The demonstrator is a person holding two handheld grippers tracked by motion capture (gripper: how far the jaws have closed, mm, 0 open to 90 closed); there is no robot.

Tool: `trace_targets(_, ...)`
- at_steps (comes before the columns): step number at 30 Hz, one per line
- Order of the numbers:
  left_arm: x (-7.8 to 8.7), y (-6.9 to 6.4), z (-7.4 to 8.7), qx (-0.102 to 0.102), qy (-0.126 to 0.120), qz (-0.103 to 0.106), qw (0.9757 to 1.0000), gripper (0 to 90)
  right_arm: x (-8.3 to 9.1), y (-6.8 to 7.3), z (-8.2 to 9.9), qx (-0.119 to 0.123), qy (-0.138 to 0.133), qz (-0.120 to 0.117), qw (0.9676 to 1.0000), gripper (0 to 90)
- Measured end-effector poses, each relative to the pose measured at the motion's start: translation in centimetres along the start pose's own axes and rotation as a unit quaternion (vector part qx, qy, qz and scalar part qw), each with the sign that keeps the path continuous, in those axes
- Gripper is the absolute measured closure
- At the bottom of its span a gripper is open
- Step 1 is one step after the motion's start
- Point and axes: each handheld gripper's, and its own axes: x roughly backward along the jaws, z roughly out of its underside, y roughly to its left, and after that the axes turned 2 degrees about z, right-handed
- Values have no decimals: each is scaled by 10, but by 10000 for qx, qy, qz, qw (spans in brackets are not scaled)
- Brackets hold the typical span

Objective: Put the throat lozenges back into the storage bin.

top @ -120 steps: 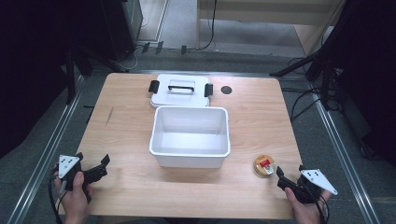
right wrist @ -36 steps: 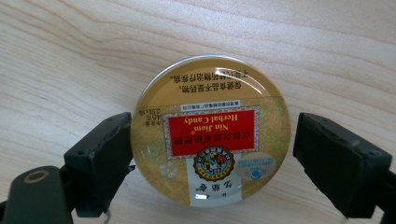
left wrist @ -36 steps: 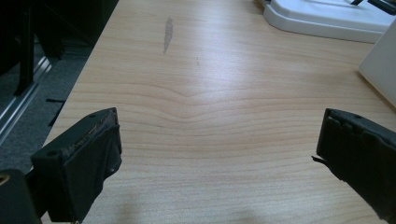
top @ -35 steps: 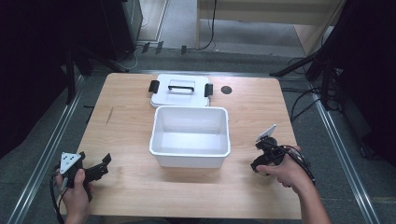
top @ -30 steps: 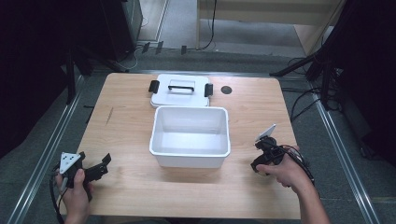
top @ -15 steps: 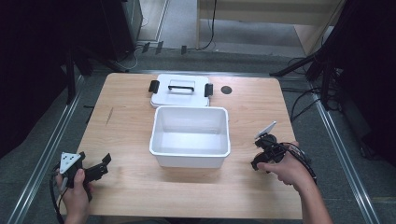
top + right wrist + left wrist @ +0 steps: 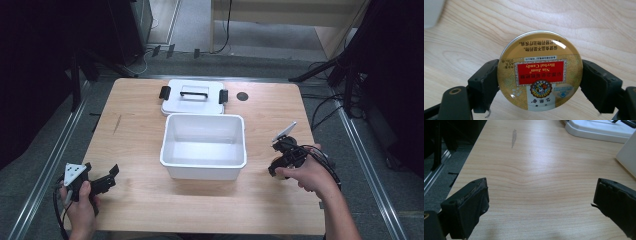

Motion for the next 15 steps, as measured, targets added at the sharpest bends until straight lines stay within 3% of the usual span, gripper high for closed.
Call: trace_targets(15,0,0,0,-15,9,1,10000,4,24,2,-15,57,-114,-239,9996,209)
